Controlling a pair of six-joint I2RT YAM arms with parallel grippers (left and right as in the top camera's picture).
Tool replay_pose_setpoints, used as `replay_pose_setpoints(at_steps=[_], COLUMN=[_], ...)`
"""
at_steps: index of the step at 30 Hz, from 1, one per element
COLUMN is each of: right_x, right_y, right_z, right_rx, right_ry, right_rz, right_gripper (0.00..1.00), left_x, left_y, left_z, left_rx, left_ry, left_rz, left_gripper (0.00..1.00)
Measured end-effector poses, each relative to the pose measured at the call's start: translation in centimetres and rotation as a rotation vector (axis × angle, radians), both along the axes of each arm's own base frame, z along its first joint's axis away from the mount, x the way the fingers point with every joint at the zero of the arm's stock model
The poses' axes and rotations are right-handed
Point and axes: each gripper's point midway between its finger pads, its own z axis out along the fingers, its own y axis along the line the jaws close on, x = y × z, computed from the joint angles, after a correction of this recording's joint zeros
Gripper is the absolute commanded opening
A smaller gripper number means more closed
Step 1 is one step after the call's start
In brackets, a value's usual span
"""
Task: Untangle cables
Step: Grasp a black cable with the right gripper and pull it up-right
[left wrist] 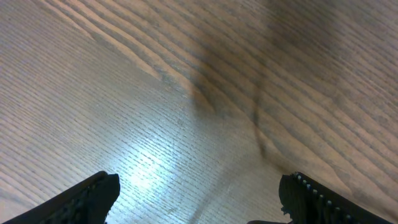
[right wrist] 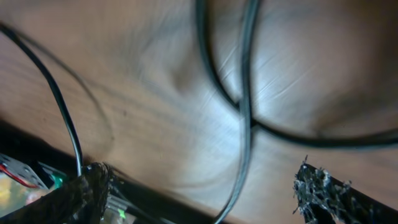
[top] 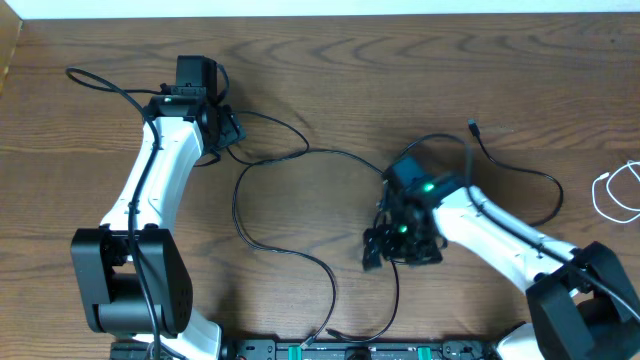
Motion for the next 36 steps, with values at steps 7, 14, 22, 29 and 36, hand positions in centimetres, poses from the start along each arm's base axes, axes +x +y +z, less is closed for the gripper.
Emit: replay_pose_setpoints(at_steps=[7,14,22,29,36], right_x=[-4.0,-4.9,-5.1,-3.6,4.5], right_y=[0.3,-0.1,1.2,0.8,1.0], right_z=[-1.8,-3.3,-3.6,-2.2,6.0], right_rx=[-0.122,-0.170,-0.120,-0.132,-0.039], right_ry=[0.062,0.089,0.090,0.070,-0.178], right_rz=[-0.046,-0.180,-0.210,-0.198,-0.264], right_gripper=[0.82,0.28,0.01,0.01,0.01], left_x=[-0.1,-0.1,-0.1,-0.1,-0.2], left_y=[0.0,0.0,0.0,0.0,0.0], left_z=[0.0,0.0,0.0,0.0,-0.1], left_rx=[0.000,0.000,0.000,0.000,0.000], left_ry=[0.003,0.003,0.003,0.003,0.007], left_rz=[0.000,0.000,0.000,0.000,0.000], left_gripper=[0.88,0.88,0.88,0.88,0.88])
